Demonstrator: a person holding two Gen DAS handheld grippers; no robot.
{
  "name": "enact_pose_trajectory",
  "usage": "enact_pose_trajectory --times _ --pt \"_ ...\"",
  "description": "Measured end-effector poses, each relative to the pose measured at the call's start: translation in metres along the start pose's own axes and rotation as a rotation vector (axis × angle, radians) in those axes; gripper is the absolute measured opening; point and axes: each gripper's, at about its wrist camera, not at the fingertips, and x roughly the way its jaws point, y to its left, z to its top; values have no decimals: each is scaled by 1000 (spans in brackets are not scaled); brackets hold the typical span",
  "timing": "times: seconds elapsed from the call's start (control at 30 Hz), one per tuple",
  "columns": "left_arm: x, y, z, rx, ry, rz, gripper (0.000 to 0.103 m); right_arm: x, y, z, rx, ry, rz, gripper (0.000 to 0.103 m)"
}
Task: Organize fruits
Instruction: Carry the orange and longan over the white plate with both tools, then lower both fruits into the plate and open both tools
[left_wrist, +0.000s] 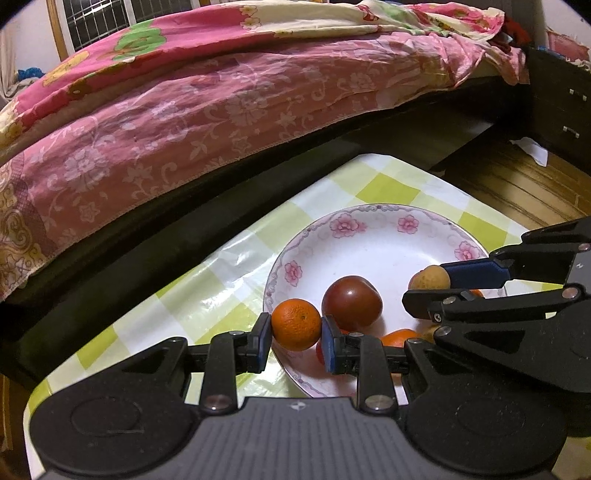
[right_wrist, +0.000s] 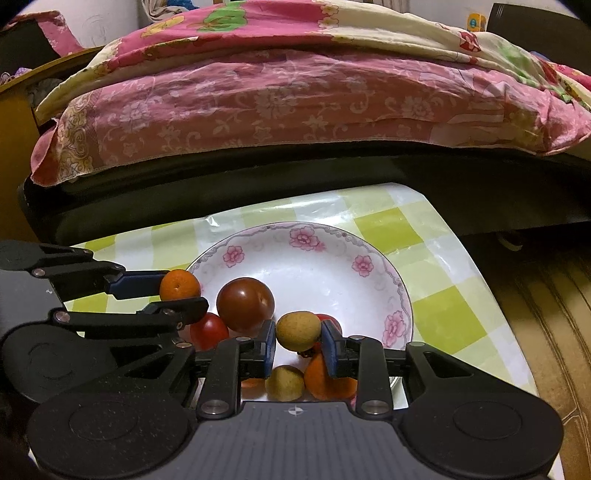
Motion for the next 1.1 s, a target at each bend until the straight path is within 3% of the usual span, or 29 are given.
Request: enact_pose_trajectory --times 0.63,0.97,1.1 --pt "6 -2 4 14 -8 30 36 1 -2 1 16 -12 -7 27" --pt "-2 4 8 4 -23 53 41 -3 -4 0 33 -24 -6 41" --pt "-7 3 10 9 -33 58 42 -4 -4 0 36 -28 -7 42"
